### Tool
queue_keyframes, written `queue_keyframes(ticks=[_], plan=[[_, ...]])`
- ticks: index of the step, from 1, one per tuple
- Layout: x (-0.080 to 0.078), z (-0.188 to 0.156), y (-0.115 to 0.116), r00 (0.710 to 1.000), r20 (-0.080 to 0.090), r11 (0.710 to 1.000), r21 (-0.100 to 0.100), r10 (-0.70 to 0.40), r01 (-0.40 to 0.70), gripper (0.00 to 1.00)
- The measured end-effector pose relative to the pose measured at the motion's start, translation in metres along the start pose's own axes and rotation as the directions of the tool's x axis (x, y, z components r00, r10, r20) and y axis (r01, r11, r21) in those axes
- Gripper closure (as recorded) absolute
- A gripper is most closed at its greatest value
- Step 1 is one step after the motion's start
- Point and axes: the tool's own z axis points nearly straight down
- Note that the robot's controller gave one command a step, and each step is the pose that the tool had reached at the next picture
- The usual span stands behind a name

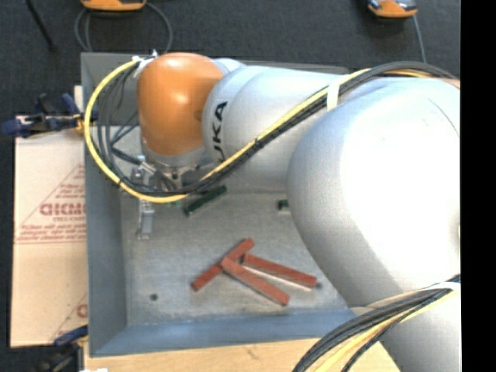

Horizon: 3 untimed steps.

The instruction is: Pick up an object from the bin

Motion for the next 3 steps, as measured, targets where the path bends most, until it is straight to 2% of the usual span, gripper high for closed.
queue_keyframes(ticks=[1,2,3], plan=[[0.047,-0.055,-0.076,0.994,0.009,0.994,0.004,-0.106,0.106,0.0],[0.04,0.057,-0.175,0.965,0.004,0.965,0.002,-0.262,0.262,0.0],[0.108,0.057,-0.192,0.925,0.004,0.925,0.002,-0.38,0.38,0.0]])
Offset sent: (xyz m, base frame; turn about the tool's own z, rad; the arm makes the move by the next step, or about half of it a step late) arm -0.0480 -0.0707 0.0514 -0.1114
